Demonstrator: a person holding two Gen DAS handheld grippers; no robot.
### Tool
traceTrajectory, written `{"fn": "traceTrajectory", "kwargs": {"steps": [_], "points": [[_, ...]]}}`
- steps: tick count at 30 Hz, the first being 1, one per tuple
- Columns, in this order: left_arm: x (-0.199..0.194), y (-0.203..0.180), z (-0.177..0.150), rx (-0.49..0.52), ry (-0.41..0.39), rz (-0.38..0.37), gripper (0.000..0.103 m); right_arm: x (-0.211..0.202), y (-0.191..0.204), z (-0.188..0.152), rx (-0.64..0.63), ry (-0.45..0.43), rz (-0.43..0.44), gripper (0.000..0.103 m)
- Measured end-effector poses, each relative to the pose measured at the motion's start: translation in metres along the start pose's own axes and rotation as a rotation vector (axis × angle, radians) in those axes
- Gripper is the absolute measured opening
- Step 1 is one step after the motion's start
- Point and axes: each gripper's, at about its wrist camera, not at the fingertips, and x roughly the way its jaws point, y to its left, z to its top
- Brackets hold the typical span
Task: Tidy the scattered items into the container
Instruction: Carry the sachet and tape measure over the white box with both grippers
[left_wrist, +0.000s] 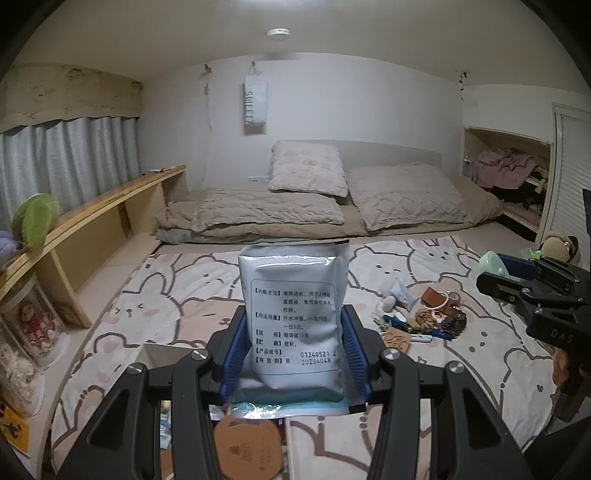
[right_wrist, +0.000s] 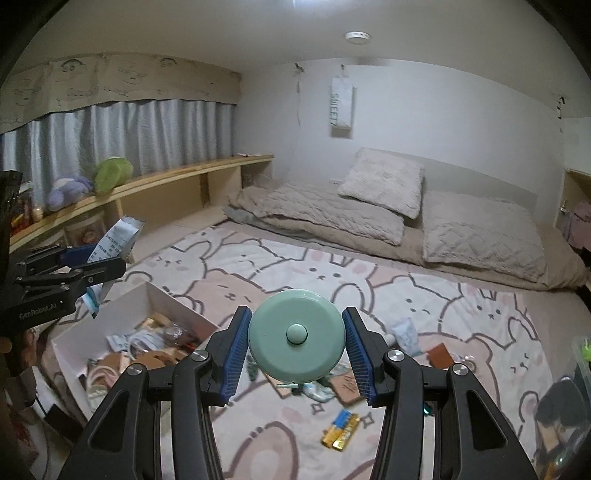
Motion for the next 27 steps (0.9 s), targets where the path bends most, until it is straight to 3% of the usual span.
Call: {"fn": "traceTrajectory", "kwargs": {"steps": [16, 27], "points": [[-0.033, 0.056, -0.035, -0.032, 0.023, 0.042, 0.049, 0.012, 0.082, 0.004, -0.036, 0.005, 0.134, 0.051], [-0.011, 0.061, -0.09, -0.039, 0.156, 0.006, 0.049, 0.03, 0.119, -0.001, -0.034, 0.038, 0.225, 0.051]]}}
